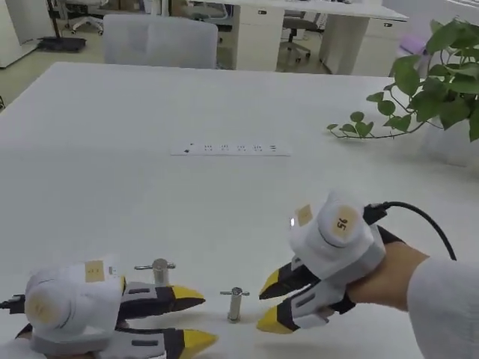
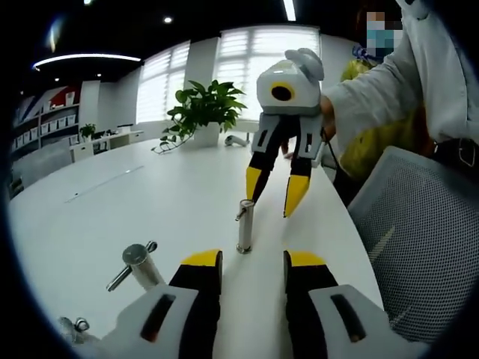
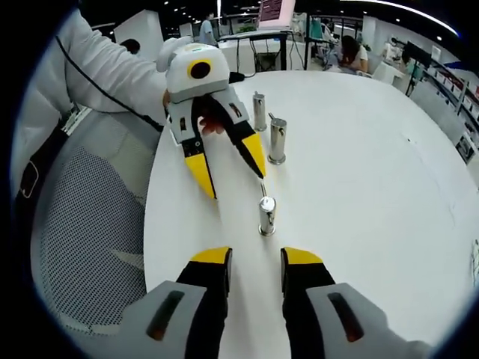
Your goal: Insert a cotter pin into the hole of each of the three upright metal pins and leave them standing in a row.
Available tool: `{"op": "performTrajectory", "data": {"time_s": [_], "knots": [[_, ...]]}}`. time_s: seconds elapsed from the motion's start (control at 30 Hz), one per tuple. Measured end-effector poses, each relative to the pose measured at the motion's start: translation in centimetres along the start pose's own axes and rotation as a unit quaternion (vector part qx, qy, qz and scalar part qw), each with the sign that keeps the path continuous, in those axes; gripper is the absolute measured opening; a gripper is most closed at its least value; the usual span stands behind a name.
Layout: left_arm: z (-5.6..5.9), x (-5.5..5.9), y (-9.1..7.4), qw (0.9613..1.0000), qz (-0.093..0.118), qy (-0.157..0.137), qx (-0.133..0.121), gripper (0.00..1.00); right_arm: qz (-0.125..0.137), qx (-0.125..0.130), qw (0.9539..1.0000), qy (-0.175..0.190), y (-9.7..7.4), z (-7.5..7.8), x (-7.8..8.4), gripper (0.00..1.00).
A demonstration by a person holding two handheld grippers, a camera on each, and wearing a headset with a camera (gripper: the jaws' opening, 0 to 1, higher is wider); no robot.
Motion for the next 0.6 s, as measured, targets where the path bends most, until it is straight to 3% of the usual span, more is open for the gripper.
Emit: {"op": "performTrajectory", "data": {"time_s": [0.27, 0.6], "knots": [[0.0, 0.1, -3.5, 0.9997, 0.002, -0.005, -0.023, 0.4, 0.022, 0.006, 0.9993, 0.031, 0.1, -0.5, 0.3, 0.3], [0.8, 0.4, -7.1, 0.9989, 0.007, -0.012, -0.045, 0.47, 0.04, 0.013, 0.9975, 0.057, 0.0, -0.9, 0.4, 0.34]]}}
Point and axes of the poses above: the centre of the closed fingertips' face, and the gripper's own axes: y roughly forward along the fingers, z roughly to its right, x roughly out of its underside, the point moved 3 cm from there along -y, roughly backward along the fingers, and after that the axes turned 9 degrees about -z, right-handed, at the moved point
